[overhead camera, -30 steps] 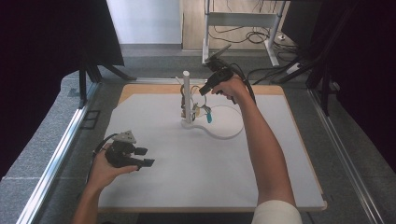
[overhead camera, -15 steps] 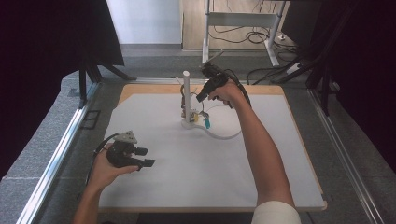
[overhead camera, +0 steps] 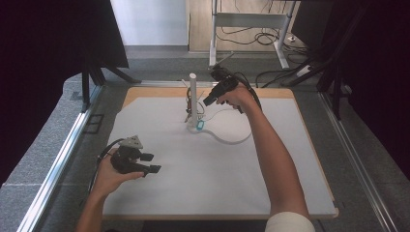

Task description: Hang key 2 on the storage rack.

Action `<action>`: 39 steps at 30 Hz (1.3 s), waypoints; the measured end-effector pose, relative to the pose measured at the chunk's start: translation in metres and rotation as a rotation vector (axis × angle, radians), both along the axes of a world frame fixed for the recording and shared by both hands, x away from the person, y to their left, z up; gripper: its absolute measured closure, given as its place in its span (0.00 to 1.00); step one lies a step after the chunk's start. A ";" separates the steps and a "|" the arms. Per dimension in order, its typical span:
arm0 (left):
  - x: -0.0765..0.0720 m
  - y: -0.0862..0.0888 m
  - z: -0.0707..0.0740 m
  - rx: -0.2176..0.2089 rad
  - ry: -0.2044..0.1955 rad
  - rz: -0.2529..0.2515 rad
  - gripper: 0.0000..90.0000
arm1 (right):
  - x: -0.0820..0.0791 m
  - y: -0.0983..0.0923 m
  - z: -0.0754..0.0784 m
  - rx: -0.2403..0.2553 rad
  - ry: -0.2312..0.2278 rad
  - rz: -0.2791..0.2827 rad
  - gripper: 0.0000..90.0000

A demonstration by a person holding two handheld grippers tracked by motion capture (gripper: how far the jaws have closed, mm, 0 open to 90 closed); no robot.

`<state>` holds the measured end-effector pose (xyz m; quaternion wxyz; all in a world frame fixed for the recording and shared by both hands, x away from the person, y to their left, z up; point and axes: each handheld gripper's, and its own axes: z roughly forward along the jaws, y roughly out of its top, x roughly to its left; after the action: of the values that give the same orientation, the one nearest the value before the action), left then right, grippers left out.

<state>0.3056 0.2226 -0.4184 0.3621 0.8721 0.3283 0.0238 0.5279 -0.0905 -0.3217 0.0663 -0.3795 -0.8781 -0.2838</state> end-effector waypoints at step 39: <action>0.001 -0.012 -0.008 0.046 0.019 0.003 0.46 | -0.118 -0.120 -0.069 0.157 -0.153 -0.097 0.61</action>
<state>0.3068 0.2108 -0.4265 0.3386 0.8799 0.3324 0.0237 0.4095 -0.2102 -0.3903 0.0147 -0.3922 -0.8363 -0.3828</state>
